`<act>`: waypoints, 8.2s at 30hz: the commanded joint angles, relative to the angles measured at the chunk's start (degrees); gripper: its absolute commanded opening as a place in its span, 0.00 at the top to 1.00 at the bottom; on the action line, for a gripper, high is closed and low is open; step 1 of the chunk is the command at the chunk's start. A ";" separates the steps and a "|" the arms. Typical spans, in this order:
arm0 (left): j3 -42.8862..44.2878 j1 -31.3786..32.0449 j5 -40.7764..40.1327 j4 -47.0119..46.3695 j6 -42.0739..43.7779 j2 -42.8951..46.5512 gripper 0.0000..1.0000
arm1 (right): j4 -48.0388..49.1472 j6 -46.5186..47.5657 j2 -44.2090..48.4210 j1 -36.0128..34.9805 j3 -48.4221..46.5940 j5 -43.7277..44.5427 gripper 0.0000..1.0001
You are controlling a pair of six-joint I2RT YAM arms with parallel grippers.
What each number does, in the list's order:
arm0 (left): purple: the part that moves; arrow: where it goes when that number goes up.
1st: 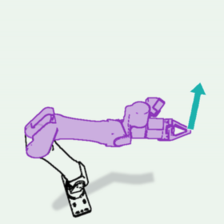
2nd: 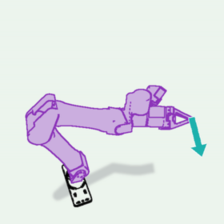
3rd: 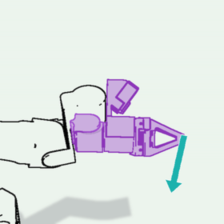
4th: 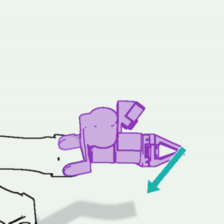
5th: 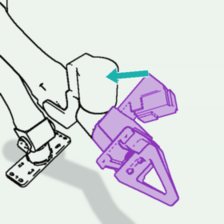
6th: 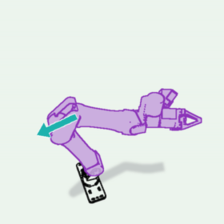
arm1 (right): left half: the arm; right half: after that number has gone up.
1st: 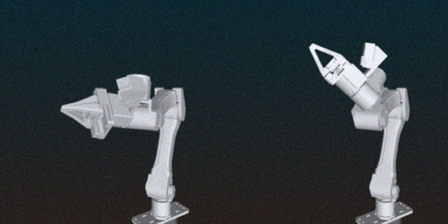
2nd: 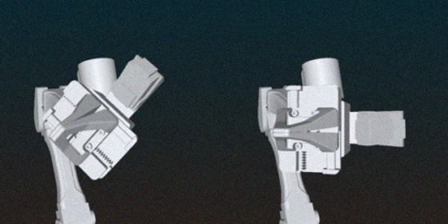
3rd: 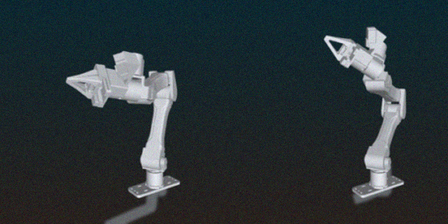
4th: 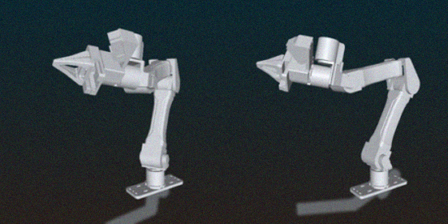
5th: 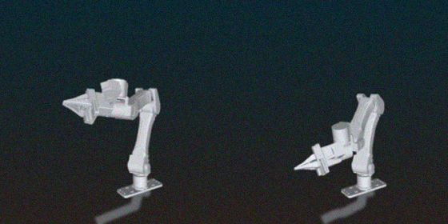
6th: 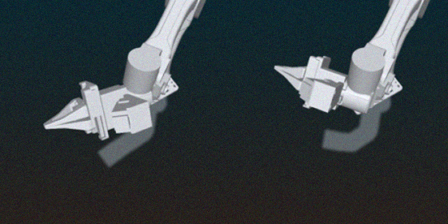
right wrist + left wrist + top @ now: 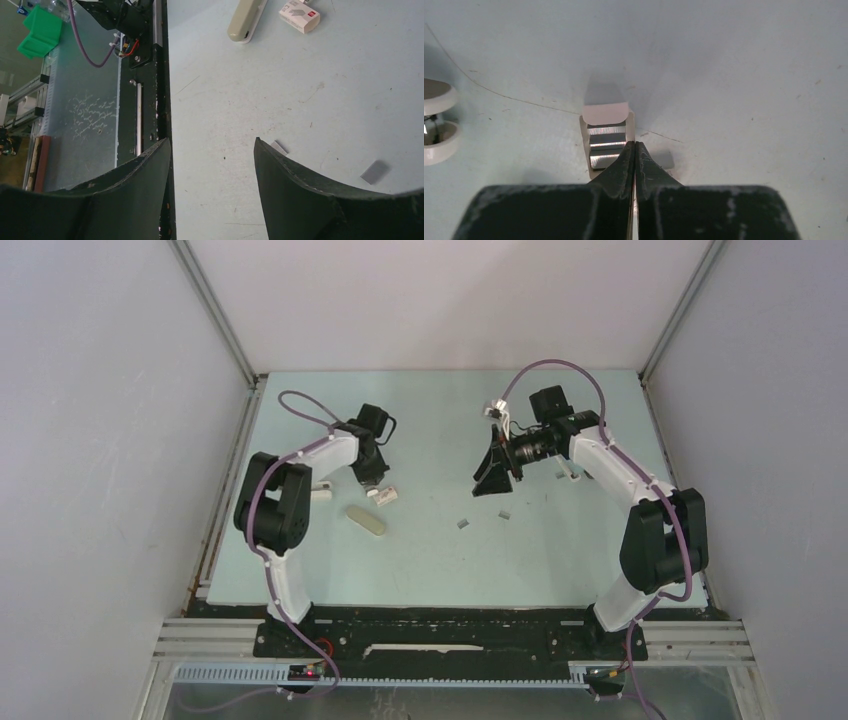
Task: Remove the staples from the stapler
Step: Adjust the staple box at the center of the board.
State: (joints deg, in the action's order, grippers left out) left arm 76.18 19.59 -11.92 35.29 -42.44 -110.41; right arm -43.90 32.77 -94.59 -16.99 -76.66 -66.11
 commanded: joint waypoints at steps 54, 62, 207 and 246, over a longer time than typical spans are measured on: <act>-4.38 2.55 5.37 -1.97 0.73 6.30 0.85 | -0.15 1.00 0.03 3.19 -0.29 -2.49 0.29; -5.01 2.55 5.67 -1.36 1.03 4.94 0.85 | -0.22 1.00 0.01 3.19 -0.26 -2.38 0.29; 6.25 7.48 20.07 -4.42 9.33 -1.42 0.90 | -1.26 2.56 -1.11 5.22 -0.24 -3.26 0.29; 6.25 7.56 18.33 -4.51 12.29 0.86 0.71 | -1.49 2.98 -1.54 5.48 -0.26 -3.50 0.29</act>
State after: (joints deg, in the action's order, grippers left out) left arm 83.31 26.98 6.26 33.54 -31.77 -115.66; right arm -45.21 34.48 -95.96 -11.97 -76.66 -68.07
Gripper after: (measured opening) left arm 0.287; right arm 0.706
